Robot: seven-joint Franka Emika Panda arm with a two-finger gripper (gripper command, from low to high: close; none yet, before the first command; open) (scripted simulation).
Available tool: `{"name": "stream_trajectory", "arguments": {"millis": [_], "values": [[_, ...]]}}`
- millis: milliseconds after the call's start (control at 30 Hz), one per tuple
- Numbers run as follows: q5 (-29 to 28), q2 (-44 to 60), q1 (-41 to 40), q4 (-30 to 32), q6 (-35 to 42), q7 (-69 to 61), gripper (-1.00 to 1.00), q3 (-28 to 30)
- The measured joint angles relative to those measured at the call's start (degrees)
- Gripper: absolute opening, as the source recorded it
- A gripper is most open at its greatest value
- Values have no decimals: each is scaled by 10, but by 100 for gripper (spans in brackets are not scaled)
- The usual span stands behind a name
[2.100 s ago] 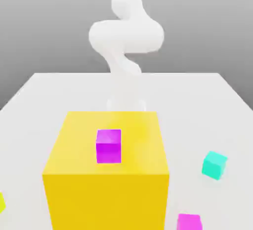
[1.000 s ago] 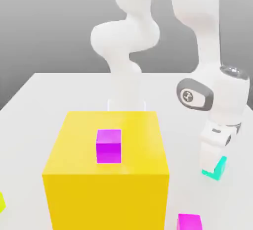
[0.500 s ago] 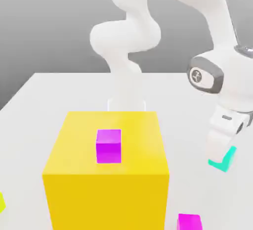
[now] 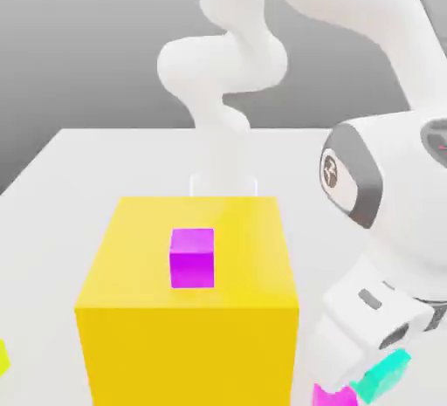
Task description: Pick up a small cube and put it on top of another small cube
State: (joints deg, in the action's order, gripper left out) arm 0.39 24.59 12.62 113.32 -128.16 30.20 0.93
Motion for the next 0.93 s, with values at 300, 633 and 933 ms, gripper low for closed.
{"name": "stream_trajectory", "arguments": {"millis": [300,633,933], "values": [[47,-4,-113,-29,5,55,-100,107],[119,-40,-228,69,-92,151,-100,238],[184,17,-264,107,-190,135,100,220]]}}
